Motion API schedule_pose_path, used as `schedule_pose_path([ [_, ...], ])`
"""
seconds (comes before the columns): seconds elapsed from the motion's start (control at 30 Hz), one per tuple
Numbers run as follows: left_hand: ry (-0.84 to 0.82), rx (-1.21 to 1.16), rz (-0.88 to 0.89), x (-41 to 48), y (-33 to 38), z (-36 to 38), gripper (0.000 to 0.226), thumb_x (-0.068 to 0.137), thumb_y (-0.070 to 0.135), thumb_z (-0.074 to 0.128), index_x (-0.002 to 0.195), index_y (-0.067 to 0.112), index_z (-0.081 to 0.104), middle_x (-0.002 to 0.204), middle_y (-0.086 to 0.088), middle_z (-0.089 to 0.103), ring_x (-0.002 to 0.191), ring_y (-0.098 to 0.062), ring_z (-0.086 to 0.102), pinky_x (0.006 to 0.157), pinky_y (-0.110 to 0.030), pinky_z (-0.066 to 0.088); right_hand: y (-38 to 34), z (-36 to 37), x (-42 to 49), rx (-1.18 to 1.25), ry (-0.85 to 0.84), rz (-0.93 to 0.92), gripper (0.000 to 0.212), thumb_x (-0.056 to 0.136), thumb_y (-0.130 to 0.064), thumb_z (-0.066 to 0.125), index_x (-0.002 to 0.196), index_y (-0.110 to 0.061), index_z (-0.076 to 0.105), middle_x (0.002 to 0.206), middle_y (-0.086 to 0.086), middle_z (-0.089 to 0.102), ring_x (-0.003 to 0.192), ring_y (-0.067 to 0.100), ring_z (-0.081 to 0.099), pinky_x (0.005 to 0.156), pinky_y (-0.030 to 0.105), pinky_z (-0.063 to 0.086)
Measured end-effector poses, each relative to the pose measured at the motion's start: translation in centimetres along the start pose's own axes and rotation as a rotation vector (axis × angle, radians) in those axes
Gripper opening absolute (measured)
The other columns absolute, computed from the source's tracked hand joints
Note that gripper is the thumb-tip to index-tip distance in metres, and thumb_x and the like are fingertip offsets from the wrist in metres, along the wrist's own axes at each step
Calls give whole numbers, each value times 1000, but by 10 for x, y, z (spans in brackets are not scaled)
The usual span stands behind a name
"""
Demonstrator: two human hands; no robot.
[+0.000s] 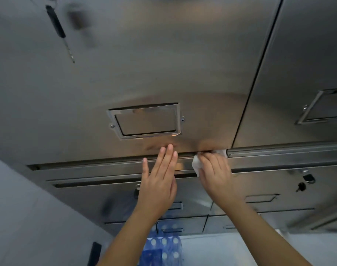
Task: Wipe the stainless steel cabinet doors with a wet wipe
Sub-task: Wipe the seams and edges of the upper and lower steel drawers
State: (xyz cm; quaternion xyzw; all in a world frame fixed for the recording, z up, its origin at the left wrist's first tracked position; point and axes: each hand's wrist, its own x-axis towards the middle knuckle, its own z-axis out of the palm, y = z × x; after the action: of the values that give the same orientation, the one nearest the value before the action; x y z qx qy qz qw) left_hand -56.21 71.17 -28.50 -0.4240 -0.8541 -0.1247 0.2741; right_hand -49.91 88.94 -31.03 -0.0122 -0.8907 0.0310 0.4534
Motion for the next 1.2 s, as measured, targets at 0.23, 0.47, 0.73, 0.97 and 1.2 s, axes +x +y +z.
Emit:
schedule_pose_path([
  [0.23,7,-24,36,-6,-13,6,67,86,21,35,150,11,16,159,-2,4,145,-18,10,109,-57,14,-27,15,6,-151,69,85,23,85,-9,60,106,-6,52,95,15,63,90,30,58,89,44,45],
  [0.47,22,-48,68,-6,-17,8,73,86,22,35,152,13,7,159,-1,-2,146,-17,7,112,-53,11,-26,16,5,-123,24,59,25,86,-10,65,109,-6,56,99,13,62,91,30,58,87,42,44],
  [0.73,-2,-51,69,-4,-18,4,64,87,23,34,148,11,20,159,0,0,145,-17,12,106,-59,11,-21,5,9,-138,55,192,16,87,-13,58,95,0,64,92,16,59,87,32,54,82,43,45],
  [0.97,-1,-75,46,-3,-17,1,61,88,23,34,146,10,23,155,-4,16,146,-14,4,105,-60,10,-24,-3,13,51,-79,132,30,86,-22,52,106,-3,63,99,11,62,95,25,55,86,34,43],
  [1.2,7,-84,9,-10,-21,1,63,88,22,36,148,10,20,157,-3,12,146,-16,5,108,-57,9,-10,-15,12,45,-125,160,32,86,-28,55,107,-5,64,99,12,60,91,24,52,83,30,38],
])
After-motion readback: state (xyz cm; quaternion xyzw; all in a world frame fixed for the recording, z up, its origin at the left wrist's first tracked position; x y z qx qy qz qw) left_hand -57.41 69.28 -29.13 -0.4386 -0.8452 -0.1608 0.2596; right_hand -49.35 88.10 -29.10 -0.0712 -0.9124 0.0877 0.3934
